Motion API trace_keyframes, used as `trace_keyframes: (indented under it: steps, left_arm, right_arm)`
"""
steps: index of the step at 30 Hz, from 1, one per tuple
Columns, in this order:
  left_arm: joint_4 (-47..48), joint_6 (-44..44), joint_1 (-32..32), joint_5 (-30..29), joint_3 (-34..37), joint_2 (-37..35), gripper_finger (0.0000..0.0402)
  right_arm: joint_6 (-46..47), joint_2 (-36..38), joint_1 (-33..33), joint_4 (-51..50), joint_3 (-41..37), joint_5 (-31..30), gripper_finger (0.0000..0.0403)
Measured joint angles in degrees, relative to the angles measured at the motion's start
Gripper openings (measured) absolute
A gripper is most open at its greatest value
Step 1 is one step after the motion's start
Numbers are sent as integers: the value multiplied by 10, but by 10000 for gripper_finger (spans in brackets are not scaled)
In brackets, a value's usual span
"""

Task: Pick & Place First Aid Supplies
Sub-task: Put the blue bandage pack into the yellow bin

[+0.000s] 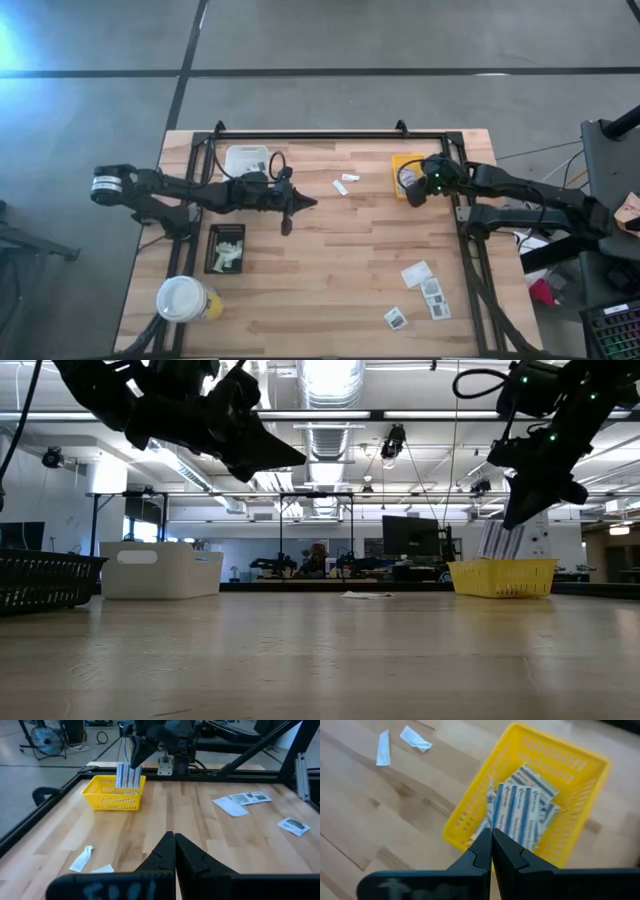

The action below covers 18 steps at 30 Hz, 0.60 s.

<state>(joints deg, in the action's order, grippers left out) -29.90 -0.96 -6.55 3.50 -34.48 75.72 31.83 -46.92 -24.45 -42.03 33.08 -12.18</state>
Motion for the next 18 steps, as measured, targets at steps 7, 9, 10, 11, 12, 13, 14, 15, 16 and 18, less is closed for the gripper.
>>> trace_keyframes:
  steps: [7,9,10,11,12,13,14,15,16,18]
  left_arm:
    - [0,11,9,2,0,0,0]
    - [0,11,13,2,0,0,0]
    - [0,11,15,2,0,0,0]
    - [-1,11,17,2,0,0,0]
    - [-1,11,18,2,0,0,0]
    - [-1,11,19,2,0,0,0]
    - [-1,11,19,2,0,0,0]
    - [-1,11,19,2,0,0,0]
    - [-1,11,19,2,0,0,0]
    - [-1,10,19,2,0,0,0]
  right_arm:
    - [18,0,-4,72,-41,3,8]
    - [21,0,-5,93,-50,3,8]
    - [21,0,-5,99,-55,3,8]
    - [21,-1,-5,100,-58,2,8]
    - [21,-1,-5,101,-61,2,8]
    - [21,-1,-5,101,-63,1,8]
    - [21,-1,-5,100,-65,-2,8]
    - [21,-1,-5,101,-67,-7,8]
    - [21,-1,-5,100,-69,-14,8]
    - [19,-1,-5,99,-71,-32,8]
